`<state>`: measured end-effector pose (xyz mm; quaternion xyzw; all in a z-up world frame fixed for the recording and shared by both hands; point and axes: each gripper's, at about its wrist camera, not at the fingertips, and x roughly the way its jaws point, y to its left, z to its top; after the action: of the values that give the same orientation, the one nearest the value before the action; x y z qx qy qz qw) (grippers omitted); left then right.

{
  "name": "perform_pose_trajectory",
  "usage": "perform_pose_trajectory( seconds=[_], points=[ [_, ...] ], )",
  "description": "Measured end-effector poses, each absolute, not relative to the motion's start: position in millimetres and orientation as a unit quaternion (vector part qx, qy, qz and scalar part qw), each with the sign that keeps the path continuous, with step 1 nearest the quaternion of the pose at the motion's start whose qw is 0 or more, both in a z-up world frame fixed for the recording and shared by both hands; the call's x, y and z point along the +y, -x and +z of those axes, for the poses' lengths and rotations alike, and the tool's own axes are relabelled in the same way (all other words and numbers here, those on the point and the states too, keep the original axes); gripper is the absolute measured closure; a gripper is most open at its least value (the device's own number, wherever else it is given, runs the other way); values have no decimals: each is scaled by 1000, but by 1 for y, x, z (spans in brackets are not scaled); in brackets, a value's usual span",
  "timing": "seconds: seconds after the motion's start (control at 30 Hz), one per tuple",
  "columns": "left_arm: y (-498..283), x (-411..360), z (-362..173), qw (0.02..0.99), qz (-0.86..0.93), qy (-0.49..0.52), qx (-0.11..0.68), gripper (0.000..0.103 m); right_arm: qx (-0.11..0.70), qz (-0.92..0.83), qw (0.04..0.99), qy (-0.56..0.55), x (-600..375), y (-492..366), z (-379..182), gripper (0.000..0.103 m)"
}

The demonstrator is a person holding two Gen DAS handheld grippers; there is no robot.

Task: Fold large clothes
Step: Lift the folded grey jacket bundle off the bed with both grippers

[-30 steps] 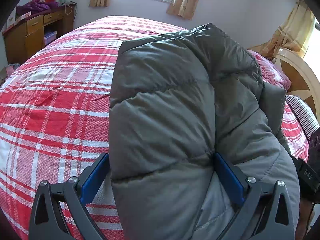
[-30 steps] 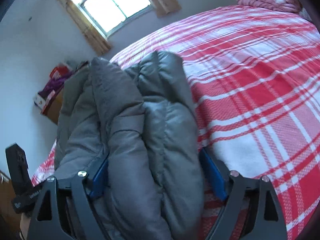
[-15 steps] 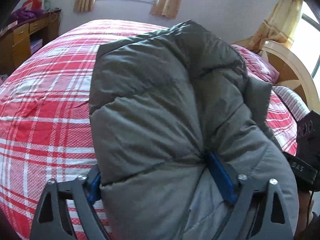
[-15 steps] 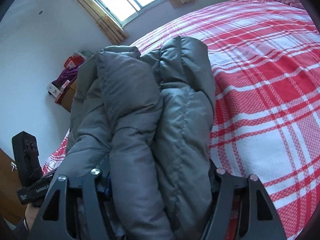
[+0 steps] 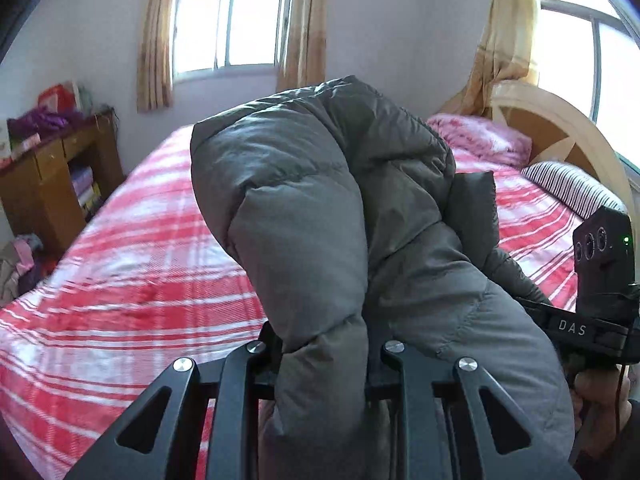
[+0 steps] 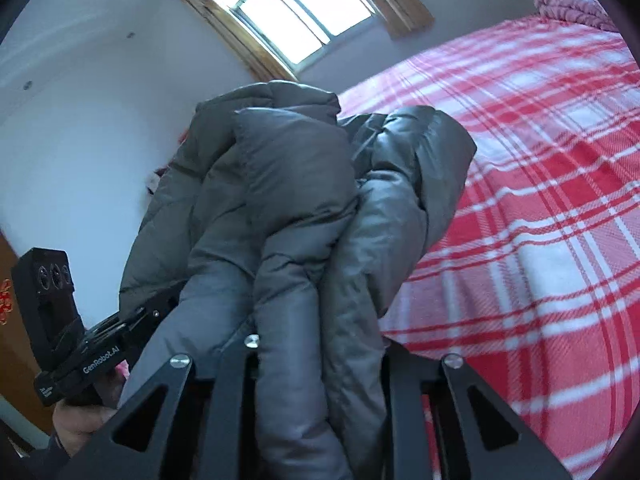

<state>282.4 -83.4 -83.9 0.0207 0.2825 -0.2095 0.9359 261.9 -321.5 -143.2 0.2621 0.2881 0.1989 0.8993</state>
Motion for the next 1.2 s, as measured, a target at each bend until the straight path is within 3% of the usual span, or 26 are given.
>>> perform_pose_trajectory(
  seconds=[0.53, 1.2],
  points=[
    [-236, -5, -45, 963, -134, -10, 235, 79, 232, 295, 903, -212, -230, -225, -74, 81],
    [-215, 86, -67, 968, -61, 37, 242, 79, 260, 362, 884, -142, -122, -256, -67, 81]
  ],
)
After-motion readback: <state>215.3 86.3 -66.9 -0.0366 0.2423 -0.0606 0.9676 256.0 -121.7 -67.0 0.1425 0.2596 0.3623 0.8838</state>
